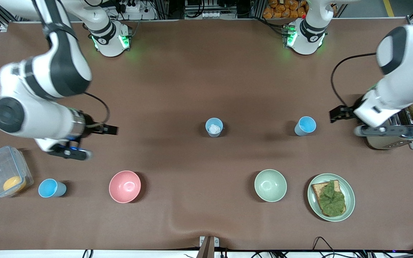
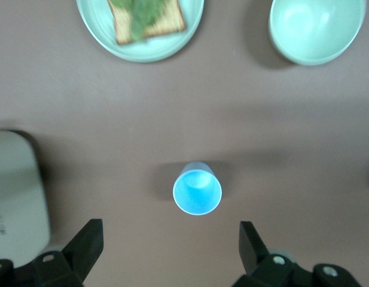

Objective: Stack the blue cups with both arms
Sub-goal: 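Retract the right gripper while the left gripper reaches the other blue cup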

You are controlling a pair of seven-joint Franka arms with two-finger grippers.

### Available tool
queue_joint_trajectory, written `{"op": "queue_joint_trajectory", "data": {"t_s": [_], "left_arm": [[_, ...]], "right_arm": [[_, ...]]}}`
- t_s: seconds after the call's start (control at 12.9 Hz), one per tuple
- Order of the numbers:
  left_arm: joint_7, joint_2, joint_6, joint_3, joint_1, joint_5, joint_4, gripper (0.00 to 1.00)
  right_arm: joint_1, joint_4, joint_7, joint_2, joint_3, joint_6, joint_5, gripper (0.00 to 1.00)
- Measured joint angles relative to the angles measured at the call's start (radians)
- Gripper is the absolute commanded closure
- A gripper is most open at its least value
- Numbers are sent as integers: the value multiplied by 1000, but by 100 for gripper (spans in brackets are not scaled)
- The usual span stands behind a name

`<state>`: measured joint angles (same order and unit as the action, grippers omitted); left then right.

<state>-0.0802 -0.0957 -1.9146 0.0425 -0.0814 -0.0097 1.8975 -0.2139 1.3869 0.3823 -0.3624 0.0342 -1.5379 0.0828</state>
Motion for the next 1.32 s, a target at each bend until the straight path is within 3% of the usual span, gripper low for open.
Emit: {"op": "queue_joint_trajectory", "data": {"t_s": [0.39,0.54,0.86,1.32], "left_arm": [[10,-42,-115,0,-4,1,87,0],[3,-72,-229,2,-28,1,143,0],[-56,-93,-431,6,-79,-57,310,0],[-61,-93,-537,11,-112,-94,407,0]], "right_arm": [[145,141,-36,222,1,-73,-22,0],[195,170,-141,274,1,-75,-25,0],[259,198,-218,334,-1,-54,-65,0],[258,203,-220,357,-23,-53,-86,0]]}}
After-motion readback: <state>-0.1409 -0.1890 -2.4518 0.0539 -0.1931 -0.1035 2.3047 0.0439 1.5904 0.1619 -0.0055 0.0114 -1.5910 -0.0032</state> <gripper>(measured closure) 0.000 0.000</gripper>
